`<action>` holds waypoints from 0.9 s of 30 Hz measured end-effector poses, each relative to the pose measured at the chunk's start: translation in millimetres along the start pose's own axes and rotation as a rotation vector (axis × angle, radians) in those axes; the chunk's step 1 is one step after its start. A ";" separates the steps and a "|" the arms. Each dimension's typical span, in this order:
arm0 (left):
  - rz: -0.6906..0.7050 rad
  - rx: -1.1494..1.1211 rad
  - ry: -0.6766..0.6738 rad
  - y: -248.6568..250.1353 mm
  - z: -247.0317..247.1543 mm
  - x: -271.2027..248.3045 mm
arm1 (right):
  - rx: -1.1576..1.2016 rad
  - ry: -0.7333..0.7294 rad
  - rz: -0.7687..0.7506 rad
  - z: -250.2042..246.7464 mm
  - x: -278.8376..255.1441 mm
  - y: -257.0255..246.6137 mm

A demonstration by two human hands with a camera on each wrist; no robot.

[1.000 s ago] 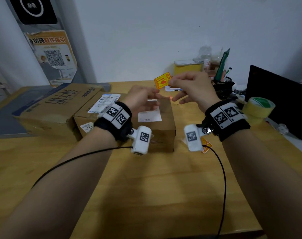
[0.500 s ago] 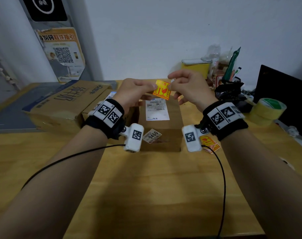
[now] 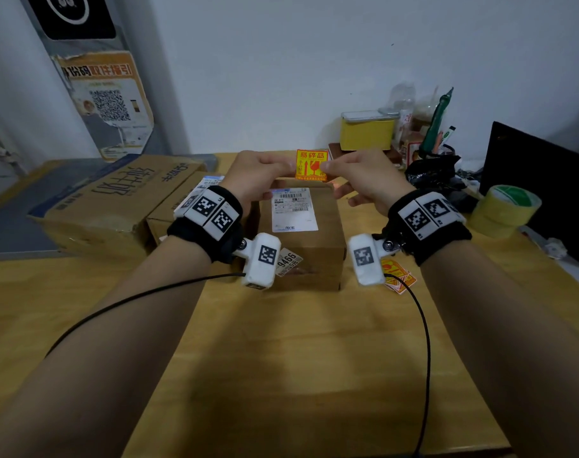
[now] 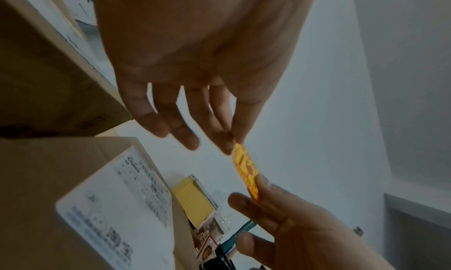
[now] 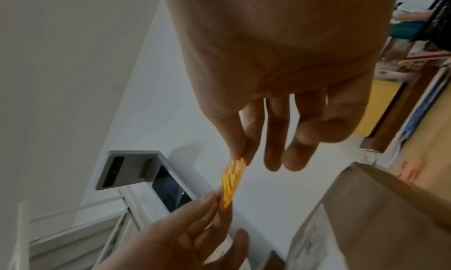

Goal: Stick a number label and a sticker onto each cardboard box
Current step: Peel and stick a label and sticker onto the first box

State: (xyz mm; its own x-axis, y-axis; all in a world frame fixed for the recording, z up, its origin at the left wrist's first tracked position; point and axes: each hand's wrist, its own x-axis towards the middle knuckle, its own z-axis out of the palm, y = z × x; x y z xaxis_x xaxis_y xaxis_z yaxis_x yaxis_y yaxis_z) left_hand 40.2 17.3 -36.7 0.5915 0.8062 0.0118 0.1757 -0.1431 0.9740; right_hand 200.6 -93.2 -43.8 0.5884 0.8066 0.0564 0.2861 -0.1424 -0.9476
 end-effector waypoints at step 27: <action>-0.318 0.336 -0.198 -4.1 -24.4 -32.6 | -0.022 -0.123 0.320 -1.3 -12.2 30.8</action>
State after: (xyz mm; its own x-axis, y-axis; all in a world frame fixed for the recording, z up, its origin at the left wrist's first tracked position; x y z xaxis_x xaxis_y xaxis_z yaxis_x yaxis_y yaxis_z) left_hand 1.0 5.6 -35.5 0.5997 0.7205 -0.3482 0.5958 -0.1115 0.7954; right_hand 203.2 -108.2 -73.2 0.5560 0.7820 -0.2818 0.1189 -0.4104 -0.9041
